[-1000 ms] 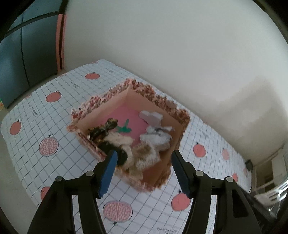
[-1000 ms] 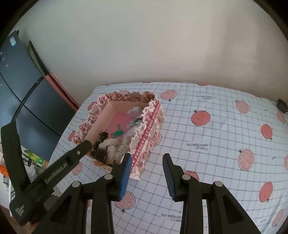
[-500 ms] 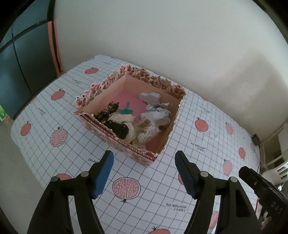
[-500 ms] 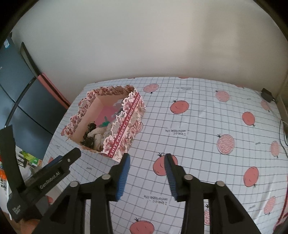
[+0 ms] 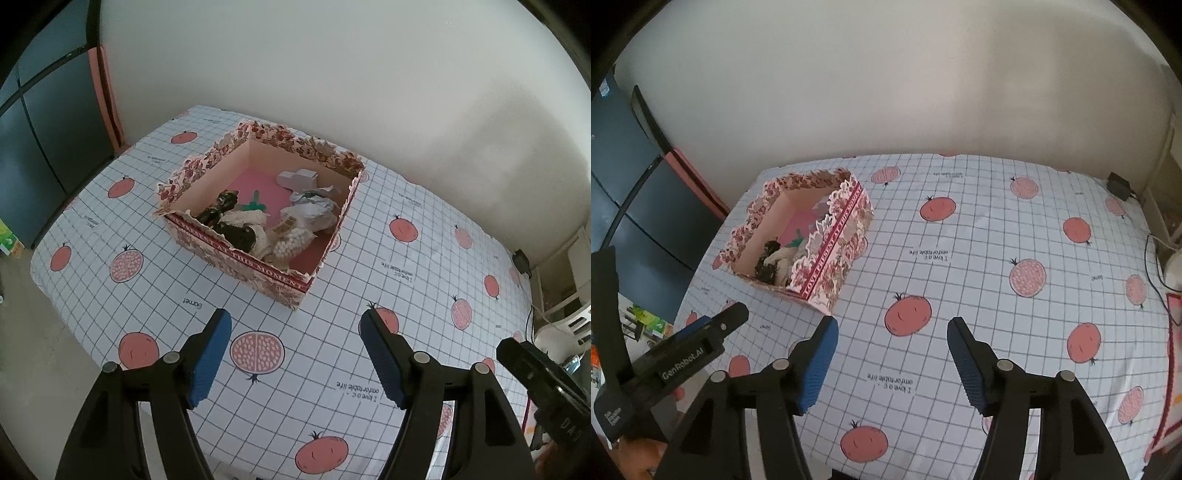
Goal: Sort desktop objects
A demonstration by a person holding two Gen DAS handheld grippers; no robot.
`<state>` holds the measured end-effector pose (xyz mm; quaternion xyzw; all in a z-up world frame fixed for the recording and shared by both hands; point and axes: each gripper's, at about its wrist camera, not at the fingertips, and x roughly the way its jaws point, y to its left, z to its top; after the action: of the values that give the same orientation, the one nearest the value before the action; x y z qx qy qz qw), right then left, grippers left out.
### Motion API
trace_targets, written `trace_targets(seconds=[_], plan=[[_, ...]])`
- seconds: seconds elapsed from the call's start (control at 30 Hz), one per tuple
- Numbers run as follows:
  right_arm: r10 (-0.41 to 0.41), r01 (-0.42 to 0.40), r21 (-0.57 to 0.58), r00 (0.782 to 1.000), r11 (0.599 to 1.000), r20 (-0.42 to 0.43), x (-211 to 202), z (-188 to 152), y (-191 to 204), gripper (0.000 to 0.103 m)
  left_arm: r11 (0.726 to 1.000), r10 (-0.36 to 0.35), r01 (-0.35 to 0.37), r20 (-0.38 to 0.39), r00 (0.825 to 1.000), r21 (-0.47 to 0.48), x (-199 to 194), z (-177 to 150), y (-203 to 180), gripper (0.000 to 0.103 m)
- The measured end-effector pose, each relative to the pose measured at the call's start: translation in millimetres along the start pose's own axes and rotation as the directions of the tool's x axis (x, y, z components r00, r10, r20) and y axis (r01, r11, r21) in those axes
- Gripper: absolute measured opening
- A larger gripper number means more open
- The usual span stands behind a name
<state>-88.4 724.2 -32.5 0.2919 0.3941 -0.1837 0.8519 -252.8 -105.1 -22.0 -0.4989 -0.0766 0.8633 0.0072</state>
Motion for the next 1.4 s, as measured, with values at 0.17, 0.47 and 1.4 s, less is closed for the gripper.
trace_targets(seconds=[0.17,0.47,1.4], plan=[[0.002,-0.002,0.006,1.0,1.0,0.012,-12,-6,-4,0.077,1.0,-0.001,0.001,-0.009,1.0,-0.018,-9,-7,-3,0.084],[-0.005,0.004,0.02,0.999,1.0,0.044,-35,-12,-8,0.093,1.0,-0.022,0.022,-0.005,1.0,-0.018,-23,-16,-13,0.094],[-0.017,0.017,0.008,0.995,1.0,0.094,-84,-23,0,0.103,0.997,-0.007,0.002,0.059,0.998,0.084,-73,-30,-30,0.103]])
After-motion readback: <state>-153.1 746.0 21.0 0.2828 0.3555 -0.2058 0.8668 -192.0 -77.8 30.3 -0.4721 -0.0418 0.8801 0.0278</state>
